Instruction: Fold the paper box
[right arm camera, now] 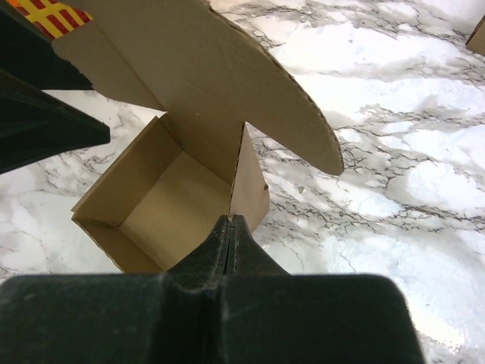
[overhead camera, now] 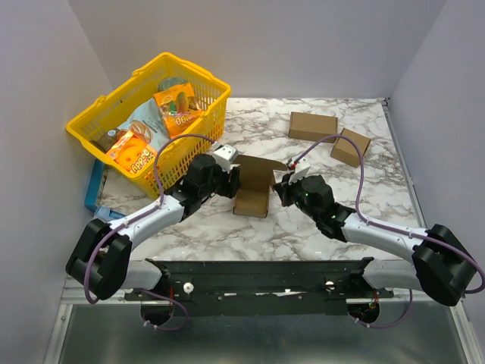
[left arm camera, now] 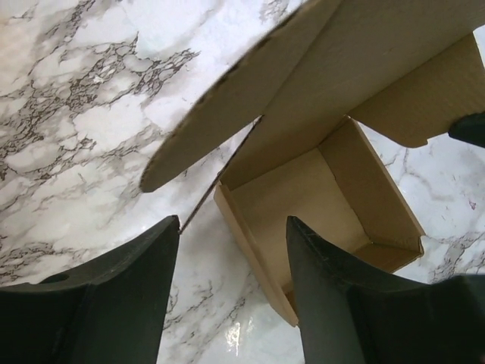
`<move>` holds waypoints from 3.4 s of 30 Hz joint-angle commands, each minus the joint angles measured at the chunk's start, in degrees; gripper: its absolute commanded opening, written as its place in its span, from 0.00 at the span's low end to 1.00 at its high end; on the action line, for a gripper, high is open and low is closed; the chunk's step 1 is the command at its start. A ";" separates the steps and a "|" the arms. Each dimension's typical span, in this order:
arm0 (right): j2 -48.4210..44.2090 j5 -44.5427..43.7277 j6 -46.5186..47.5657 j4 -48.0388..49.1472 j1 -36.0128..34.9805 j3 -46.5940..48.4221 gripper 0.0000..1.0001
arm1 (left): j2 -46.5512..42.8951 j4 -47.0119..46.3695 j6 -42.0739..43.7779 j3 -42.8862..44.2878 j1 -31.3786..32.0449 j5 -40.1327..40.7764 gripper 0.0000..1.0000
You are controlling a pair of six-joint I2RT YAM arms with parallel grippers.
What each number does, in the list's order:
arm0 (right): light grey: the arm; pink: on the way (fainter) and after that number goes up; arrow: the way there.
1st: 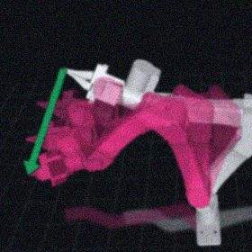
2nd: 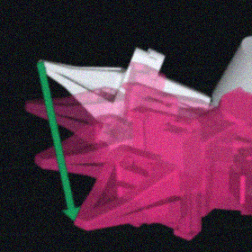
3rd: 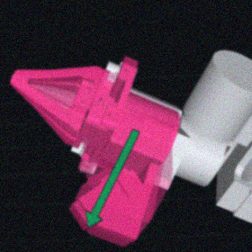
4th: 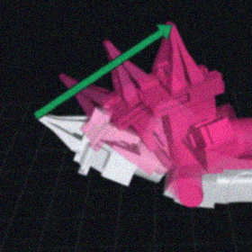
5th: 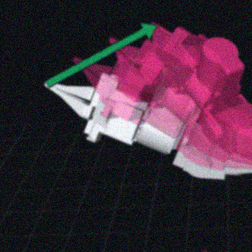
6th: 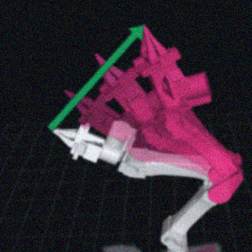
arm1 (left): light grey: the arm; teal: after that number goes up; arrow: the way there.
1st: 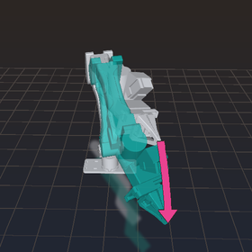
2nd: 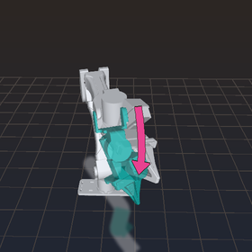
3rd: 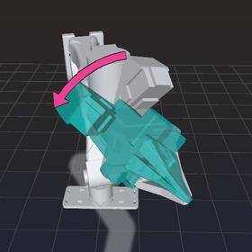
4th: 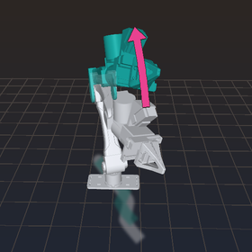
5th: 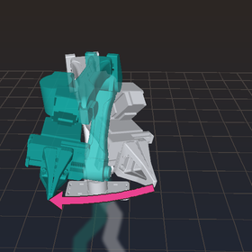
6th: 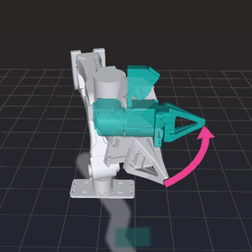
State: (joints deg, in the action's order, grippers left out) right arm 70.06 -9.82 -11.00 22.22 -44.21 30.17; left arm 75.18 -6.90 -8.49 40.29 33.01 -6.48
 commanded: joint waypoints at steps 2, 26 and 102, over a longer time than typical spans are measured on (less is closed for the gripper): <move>0.07 0.07 -0.51 -3.06 -0.36 1.03 0.01 | 0.76 -2.95 1.29 1.81 -0.06 -2.31 0.57; 3.50 1.39 -1.21 -3.32 -0.44 2.26 0.01 | 4.89 -5.59 1.72 1.54 6.71 4.97 0.16; -7.04 -1.44 -7.63 -11.22 -2.64 -4.16 0.78 | -3.55 -6.64 -25.08 -3.47 11.81 16.93 0.96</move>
State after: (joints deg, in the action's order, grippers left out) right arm 66.15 -13.98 -19.88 15.64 -46.35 25.47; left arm 69.69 -12.56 -34.81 36.34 45.10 7.14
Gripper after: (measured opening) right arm 0.713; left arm 0.967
